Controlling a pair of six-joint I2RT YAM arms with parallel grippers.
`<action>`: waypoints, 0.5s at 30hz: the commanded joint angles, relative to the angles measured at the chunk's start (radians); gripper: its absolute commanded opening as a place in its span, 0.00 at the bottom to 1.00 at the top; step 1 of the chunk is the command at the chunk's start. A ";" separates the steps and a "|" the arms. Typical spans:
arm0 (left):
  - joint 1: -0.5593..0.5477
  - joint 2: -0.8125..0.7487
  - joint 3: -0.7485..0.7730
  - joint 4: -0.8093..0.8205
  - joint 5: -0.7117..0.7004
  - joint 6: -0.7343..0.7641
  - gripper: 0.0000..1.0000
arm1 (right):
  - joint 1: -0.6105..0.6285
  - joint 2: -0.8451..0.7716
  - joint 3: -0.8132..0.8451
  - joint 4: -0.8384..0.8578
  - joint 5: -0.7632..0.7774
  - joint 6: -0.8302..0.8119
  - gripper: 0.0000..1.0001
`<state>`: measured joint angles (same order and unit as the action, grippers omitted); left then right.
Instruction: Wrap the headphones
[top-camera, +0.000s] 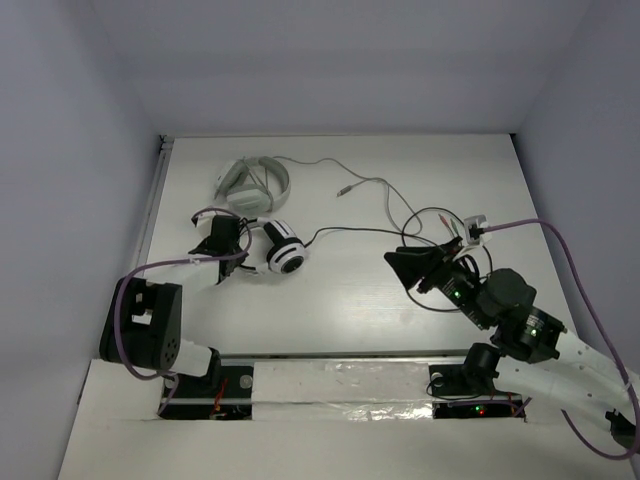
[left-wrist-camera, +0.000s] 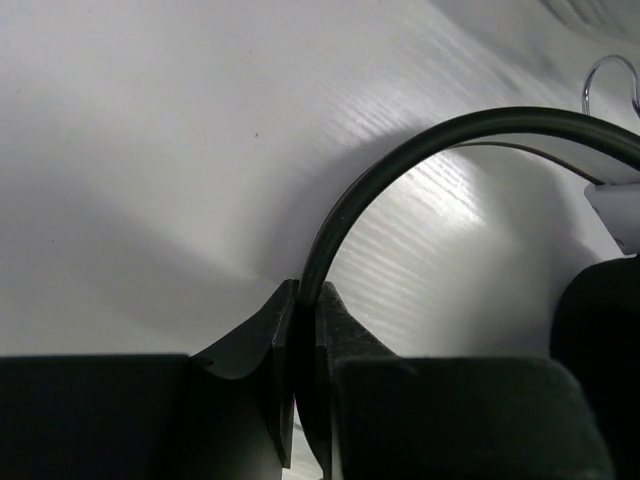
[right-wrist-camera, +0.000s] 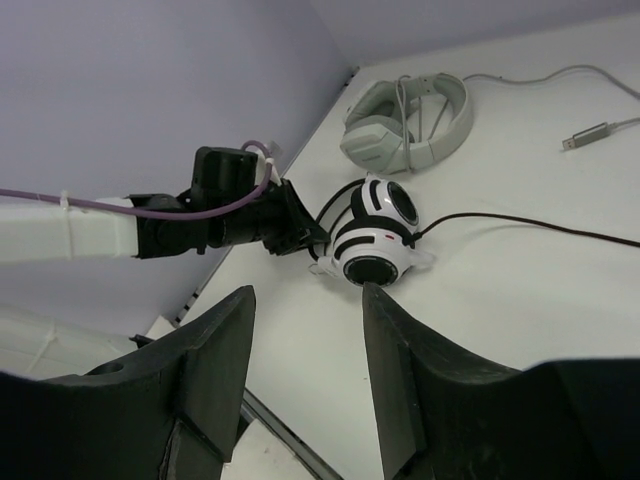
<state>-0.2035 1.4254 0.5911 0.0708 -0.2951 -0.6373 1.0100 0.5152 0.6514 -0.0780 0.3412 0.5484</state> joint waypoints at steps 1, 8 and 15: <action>-0.004 -0.065 -0.022 -0.060 0.039 -0.007 0.00 | 0.007 -0.014 0.002 0.009 0.030 0.002 0.53; -0.040 -0.383 0.050 -0.232 0.117 0.022 0.00 | 0.007 0.012 0.013 0.024 0.018 -0.005 0.32; -0.094 -0.500 0.271 -0.453 0.220 0.091 0.00 | 0.007 0.072 0.010 0.070 -0.054 -0.030 0.00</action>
<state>-0.2882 0.9771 0.7479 -0.3244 -0.1616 -0.5648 1.0100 0.5705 0.6514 -0.0669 0.3229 0.5423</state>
